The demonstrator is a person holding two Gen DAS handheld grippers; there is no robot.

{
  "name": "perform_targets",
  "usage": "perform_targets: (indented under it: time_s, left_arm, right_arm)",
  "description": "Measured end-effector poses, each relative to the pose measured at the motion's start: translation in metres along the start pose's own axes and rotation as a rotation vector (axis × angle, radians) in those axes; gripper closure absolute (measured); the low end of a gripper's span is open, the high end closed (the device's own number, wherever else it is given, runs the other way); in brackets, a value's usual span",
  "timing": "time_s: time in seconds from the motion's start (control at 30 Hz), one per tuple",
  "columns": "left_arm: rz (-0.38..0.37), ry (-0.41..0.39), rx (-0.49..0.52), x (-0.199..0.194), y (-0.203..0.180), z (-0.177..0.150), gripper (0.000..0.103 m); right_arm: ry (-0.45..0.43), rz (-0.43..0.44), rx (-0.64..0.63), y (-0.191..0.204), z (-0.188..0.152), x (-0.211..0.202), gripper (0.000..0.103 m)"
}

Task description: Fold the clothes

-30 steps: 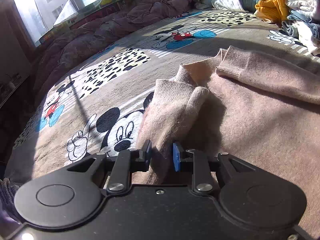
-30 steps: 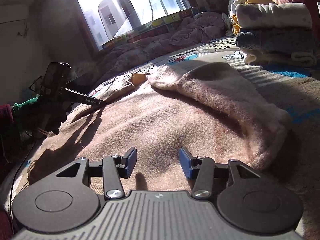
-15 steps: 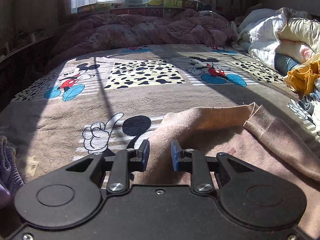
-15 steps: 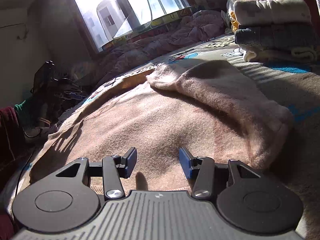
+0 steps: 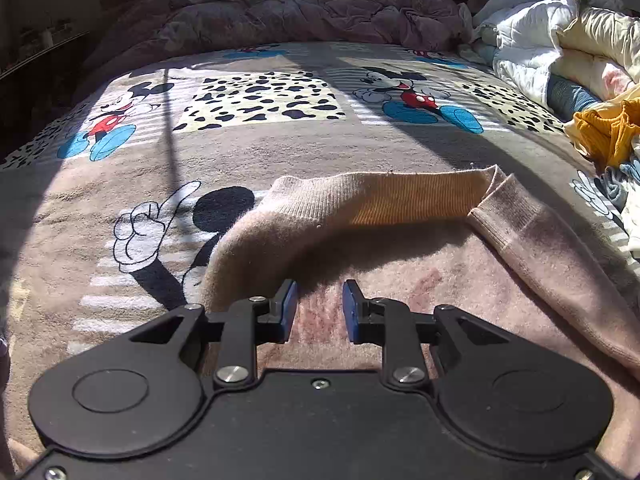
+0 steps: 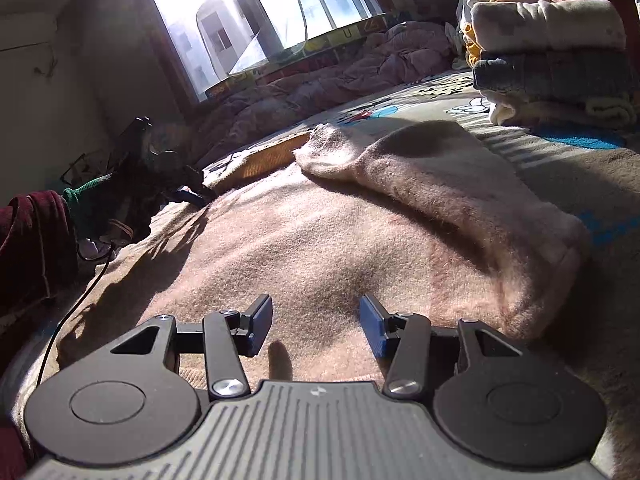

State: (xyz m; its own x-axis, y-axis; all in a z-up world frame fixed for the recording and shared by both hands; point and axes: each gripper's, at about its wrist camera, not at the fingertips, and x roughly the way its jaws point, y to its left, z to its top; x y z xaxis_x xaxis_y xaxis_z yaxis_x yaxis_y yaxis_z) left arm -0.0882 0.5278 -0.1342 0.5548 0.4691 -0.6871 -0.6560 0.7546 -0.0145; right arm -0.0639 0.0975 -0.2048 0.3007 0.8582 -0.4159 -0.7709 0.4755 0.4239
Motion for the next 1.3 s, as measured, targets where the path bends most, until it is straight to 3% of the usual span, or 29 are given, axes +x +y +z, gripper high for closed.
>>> perform_targets:
  time_s: [0.17, 0.37, 0.5, 0.7, 0.87, 1.0, 1.1, 1.13, 1.17, 1.27, 1.3]
  left_arm:
    - [-0.104, -0.01, 0.044, -0.064, -0.046, -0.048, 0.079]
    - [-0.278, 0.017, -0.004, -0.119, -0.094, -0.112, 0.077]
    - [-0.362, 0.051, -0.045, -0.136, -0.122, -0.144, 0.071]
    - [-0.356, 0.112, -0.048, -0.137, -0.143, -0.181, 0.071]
    - [-0.363, 0.105, -0.116, -0.131, -0.136, -0.185, 0.071]
    - [-0.364, 0.096, -0.134, -0.127, -0.136, -0.186, 0.07]
    - [-0.384, 0.082, -0.127, -0.128, -0.135, -0.188, 0.063]
    - [-0.388, 0.078, -0.128, -0.129, -0.134, -0.19, 0.062]
    - [-0.394, 0.078, -0.135, -0.129, -0.133, -0.19, 0.062]
    - [-0.41, 0.079, -0.156, -0.128, -0.129, -0.19, 0.061]
    - [-0.411, 0.078, -0.157, -0.128, -0.129, -0.19, 0.061]
  right_arm:
    - [-0.033, 0.022, 0.0, 0.004, 0.006, -0.013, 0.054]
    - [-0.245, -0.018, -0.052, 0.0, 0.033, -0.058, 0.055]
    - [-0.25, -0.092, 0.141, -0.056, 0.057, -0.057, 0.053]
    - [-0.123, -0.029, 0.372, -0.143, 0.088, -0.015, 0.053]
    - [0.07, 0.061, 0.477, -0.186, 0.1, 0.044, 0.055]
    - [0.146, 0.159, 0.483, -0.193, 0.115, 0.076, 0.055]
    - [0.205, 0.201, 0.424, -0.188, 0.125, 0.102, 0.055]
    - [0.221, 0.21, 0.405, -0.186, 0.128, 0.11, 0.064]
    - [0.232, 0.211, 0.407, -0.186, 0.128, 0.114, 0.078]
    - [0.257, 0.213, 0.414, -0.184, 0.127, 0.124, 0.088]
    - [0.226, 0.21, 0.414, -0.182, 0.126, 0.116, 0.089]
